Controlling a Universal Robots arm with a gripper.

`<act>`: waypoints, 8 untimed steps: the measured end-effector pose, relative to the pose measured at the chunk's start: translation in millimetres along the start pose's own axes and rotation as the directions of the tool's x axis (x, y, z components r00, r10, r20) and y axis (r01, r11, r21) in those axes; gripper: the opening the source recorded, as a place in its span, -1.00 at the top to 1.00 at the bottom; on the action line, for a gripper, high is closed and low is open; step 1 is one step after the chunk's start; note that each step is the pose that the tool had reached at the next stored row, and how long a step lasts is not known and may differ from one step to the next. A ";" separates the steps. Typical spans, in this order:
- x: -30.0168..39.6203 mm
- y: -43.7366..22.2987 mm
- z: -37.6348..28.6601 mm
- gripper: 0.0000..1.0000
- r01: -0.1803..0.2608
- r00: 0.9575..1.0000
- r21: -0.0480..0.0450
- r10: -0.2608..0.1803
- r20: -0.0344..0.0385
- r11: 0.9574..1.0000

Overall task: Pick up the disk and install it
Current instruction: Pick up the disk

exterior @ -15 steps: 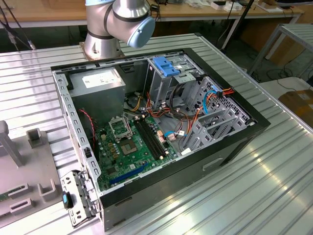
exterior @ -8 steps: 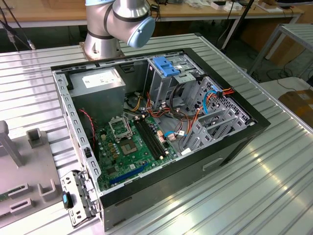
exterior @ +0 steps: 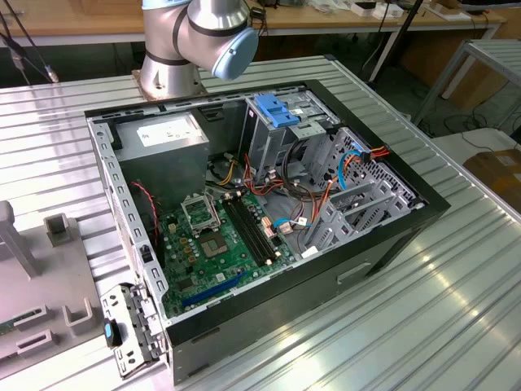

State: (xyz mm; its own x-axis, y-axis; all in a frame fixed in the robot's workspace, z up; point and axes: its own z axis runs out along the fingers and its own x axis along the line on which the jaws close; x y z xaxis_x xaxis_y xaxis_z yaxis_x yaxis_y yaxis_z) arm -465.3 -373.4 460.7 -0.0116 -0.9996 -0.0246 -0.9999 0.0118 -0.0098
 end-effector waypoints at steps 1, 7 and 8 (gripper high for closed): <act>0.0 0.0 -1.8 0.25 0.000 1.000 0.000 0.000 0.000 1.000; -0.3 -0.1 -10.4 0.25 0.000 1.000 0.000 0.000 0.000 1.000; -0.3 -0.1 -11.7 0.25 0.000 1.000 0.000 0.000 0.000 1.000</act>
State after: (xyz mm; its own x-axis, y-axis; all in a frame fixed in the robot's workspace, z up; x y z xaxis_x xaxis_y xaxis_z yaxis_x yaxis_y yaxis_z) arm -465.3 -373.4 472.4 -0.0116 -0.9996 -0.0246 -0.9999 0.0119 -0.0093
